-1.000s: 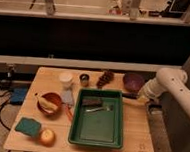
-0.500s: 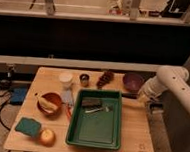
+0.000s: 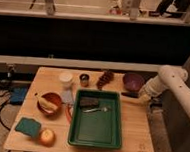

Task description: Place brush in tray

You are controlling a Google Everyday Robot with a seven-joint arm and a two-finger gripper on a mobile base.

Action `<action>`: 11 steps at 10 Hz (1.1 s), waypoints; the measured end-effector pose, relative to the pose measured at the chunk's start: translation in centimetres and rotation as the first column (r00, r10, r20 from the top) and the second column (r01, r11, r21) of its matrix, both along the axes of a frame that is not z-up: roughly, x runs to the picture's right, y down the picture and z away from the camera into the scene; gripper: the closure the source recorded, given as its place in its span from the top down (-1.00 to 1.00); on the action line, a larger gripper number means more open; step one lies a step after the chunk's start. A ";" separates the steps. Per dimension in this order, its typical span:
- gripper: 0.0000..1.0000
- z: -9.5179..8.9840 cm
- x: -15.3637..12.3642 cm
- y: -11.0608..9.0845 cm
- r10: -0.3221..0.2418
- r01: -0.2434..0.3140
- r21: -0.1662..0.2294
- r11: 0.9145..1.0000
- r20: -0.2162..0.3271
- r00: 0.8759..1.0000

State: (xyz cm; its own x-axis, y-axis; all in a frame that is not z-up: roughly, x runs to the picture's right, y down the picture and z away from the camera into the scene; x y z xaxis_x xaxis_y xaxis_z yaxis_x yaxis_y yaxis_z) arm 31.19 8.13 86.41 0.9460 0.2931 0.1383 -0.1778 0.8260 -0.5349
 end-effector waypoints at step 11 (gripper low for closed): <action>-0.95 -8.6 1.3 -3.4 0.013 -0.019 0.098 0.995 0.063 0.998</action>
